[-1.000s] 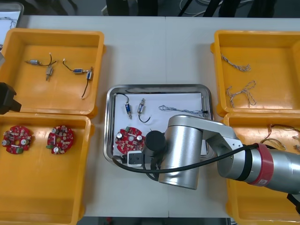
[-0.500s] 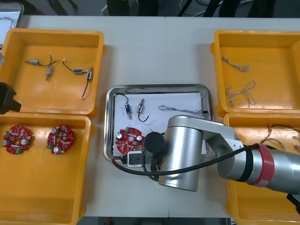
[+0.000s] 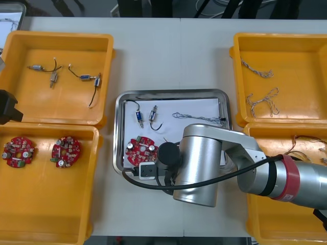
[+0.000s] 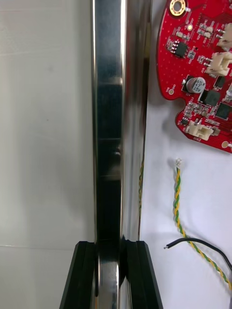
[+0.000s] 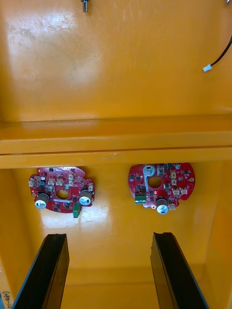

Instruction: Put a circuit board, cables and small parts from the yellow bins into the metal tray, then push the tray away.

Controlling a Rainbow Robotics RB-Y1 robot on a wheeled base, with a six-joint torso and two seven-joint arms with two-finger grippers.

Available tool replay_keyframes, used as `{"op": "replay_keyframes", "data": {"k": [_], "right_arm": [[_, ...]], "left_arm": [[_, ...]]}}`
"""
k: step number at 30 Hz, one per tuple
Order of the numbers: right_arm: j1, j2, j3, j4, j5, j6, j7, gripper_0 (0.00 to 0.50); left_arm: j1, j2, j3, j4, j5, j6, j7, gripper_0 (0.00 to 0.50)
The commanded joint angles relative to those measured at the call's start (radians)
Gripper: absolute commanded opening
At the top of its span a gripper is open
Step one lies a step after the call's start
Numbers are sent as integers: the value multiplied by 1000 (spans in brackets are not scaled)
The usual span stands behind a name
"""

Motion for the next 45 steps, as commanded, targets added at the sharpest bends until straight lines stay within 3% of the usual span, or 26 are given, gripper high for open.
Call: {"op": "replay_keyframes", "data": {"k": [1,23,33,45], "right_arm": [[-75,-18,0,2,-57,-15,47,0],[-213,-50,-31,163,-204,-107,89,0],[-296,-50,-47,266,-275,-113,118,0],[-380,-49,-47,419,-341,-196,175,0]], "left_arm": [[24,-10,30,-2,-9,7,-30,500],[24,-10,30,-2,-9,7,-30,500],[24,-10,30,-2,-9,7,-30,500],[24,-10,30,-2,-9,7,-30,500]]}}
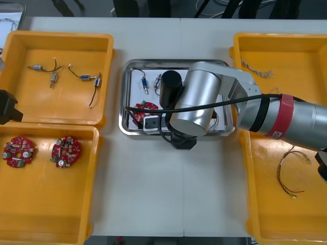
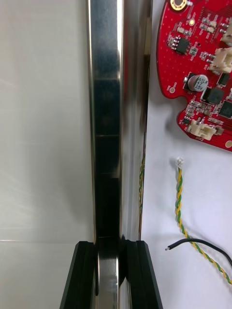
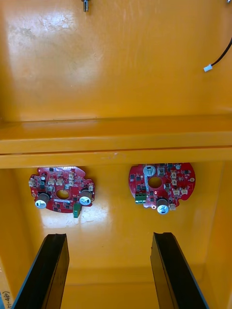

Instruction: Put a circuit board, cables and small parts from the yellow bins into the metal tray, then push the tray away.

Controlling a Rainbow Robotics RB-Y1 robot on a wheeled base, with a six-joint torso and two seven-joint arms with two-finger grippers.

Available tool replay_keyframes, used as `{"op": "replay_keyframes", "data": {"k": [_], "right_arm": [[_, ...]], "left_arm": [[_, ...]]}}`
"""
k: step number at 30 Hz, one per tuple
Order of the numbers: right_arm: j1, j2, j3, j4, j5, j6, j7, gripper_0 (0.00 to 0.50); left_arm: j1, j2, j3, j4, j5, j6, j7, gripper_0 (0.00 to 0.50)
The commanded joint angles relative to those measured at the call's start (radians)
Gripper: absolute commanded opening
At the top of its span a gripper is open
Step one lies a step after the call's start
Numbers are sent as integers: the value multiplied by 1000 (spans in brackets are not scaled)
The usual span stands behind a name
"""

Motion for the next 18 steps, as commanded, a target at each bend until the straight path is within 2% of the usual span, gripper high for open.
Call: {"op": "replay_keyframes", "data": {"k": [1,5,11,18], "right_arm": [[-72,-18,-27,60,-24,-28,67,0],[-98,-13,-27,106,-45,-39,91,0],[-143,19,-44,212,-73,-42,197,0],[-167,30,-55,293,-100,-99,277,0]], "left_arm": [[23,-10,30,-3,-9,7,-30,500],[23,-10,30,-3,-9,7,-30,500],[23,-10,30,-3,-9,7,-30,500],[23,-10,30,-3,-9,7,-30,500]]}}
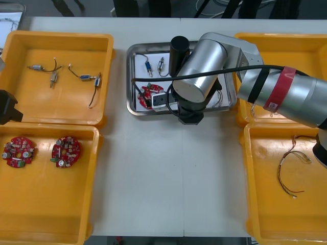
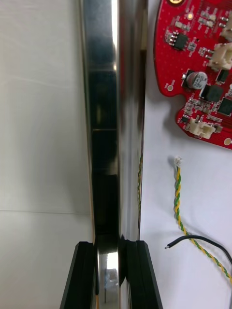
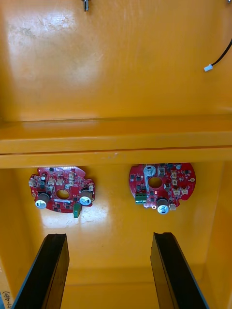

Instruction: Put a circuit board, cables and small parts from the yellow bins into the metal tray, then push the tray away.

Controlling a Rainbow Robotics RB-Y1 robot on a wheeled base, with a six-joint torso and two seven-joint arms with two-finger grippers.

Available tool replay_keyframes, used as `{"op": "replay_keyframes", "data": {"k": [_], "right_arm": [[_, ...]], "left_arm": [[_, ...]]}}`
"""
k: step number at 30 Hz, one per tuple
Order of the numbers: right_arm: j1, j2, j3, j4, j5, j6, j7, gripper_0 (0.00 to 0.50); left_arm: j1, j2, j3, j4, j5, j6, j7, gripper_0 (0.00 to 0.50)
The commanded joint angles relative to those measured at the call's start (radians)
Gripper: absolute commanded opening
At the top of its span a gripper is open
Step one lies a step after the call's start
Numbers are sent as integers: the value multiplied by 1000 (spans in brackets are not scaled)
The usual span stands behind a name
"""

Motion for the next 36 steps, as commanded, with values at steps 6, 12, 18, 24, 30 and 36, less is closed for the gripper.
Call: {"op": "replay_keyframes", "data": {"k": [6,12,18,24,30,36], "right_arm": [[-75,29,-27,73,-17,-49,59,0],[-98,52,-27,108,-17,-69,66,0],[-125,71,-27,165,-25,-93,79,0],[-162,103,-27,234,-34,-107,98,0],[-177,107,-27,260,-42,-124,111,0],[-185,107,-27,268,-46,-136,132,0]], "left_arm": [[23,-10,30,-3,-9,7,-30,500],[23,-10,30,-3,-9,7,-30,500],[23,-10,30,-3,-9,7,-30,500],[23,-10,30,-3,-9,7,-30,500],[23,-10,30,-3,-9,7,-30,500],[23,-10,30,-3,-9,7,-30,500]]}}
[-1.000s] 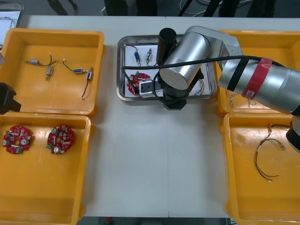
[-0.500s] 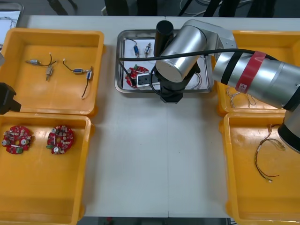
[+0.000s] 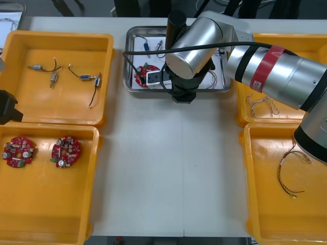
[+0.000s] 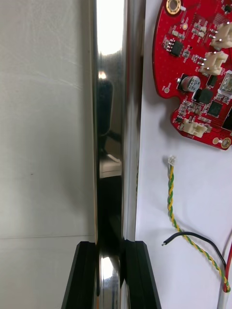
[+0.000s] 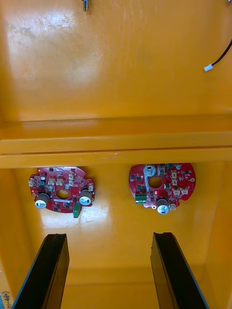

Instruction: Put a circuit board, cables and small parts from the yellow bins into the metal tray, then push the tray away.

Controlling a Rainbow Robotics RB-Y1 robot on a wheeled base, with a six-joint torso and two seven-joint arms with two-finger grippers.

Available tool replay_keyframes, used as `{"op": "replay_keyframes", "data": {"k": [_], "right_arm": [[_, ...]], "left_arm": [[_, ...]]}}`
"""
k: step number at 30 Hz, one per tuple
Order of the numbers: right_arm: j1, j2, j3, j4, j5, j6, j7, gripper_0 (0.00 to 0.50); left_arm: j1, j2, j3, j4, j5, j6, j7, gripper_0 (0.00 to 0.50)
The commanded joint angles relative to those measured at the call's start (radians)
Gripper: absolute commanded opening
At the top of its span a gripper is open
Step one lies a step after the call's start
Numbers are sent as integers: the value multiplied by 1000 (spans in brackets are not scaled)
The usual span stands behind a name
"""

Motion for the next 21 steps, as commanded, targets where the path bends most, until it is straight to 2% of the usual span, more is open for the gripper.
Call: {"op": "replay_keyframes", "data": {"k": [1,12,13,14,15,16,17,18,21], "right_arm": [[-64,16,-23,-3,-11,-13,43,0],[-64,16,-25,17,-8,-23,56,0],[-64,16,-25,17,-6,-24,56,152],[-64,16,-25,17,-3,-23,56,221],[-64,16,-25,17,-2,-24,56,221],[-64,16,-25,17,-2,-24,53,462],[-64,16,-25,17,-2,-23,53,462],[-64,16,-25,17,-2,-21,52,500],[-64,16,-33,17,-2,-16,52,500]], "left_arm": [[23,-9,30,-3,-9,7,-30,500],[23,-9,30,-3,-9,7,-30,500],[23,-9,30,-3,-9,7,-30,500],[23,-9,30,-3,-9,7,-30,500],[23,-9,30,-3,-9,7,-30,500],[23,-9,30,-3,-9,7,-30,500],[23,-9,30,-3,-9,7,-30,500],[23,-9,30,-3,-9,7,-30,500],[23,-9,30,-3,-9,7,-30,500]]}}
